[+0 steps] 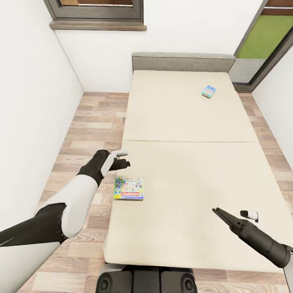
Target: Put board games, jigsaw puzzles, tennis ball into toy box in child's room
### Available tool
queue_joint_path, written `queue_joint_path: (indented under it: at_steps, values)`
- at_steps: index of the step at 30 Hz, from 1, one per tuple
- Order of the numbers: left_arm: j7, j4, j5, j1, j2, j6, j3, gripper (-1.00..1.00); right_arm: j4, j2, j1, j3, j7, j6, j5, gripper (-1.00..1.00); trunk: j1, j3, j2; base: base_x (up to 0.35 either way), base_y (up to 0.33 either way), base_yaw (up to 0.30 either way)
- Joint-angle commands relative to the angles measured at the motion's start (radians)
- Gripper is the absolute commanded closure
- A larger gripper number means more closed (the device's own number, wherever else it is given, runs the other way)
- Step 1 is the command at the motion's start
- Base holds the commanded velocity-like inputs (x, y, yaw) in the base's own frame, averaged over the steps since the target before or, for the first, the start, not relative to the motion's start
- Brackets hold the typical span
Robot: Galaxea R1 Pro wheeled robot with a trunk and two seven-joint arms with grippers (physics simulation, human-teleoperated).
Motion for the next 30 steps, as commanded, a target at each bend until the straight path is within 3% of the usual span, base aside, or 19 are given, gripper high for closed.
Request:
queue_joint_path:
  at_steps: [1, 30]
  values:
    - [0.004, -0.001, 0.000, 0.000, -0.002, 0.004, 0.006, -1.00, 0.000, 0.000, 0.000, 0.000, 0.001, 0.006, -0.003, -1.00, 0.000, -0.003, -0.002, 0.000, 0.000, 0.000]
    - [0.005, -0.004, 0.001, -0.014, -0.013, 0.006, 0.005, -1.00, -0.001, 0.000, 0.000, 0.000, 0.001, 0.006, -0.003, -1.00, 0.000, -0.050, -0.002, 0.000, 0.000, 0.000]
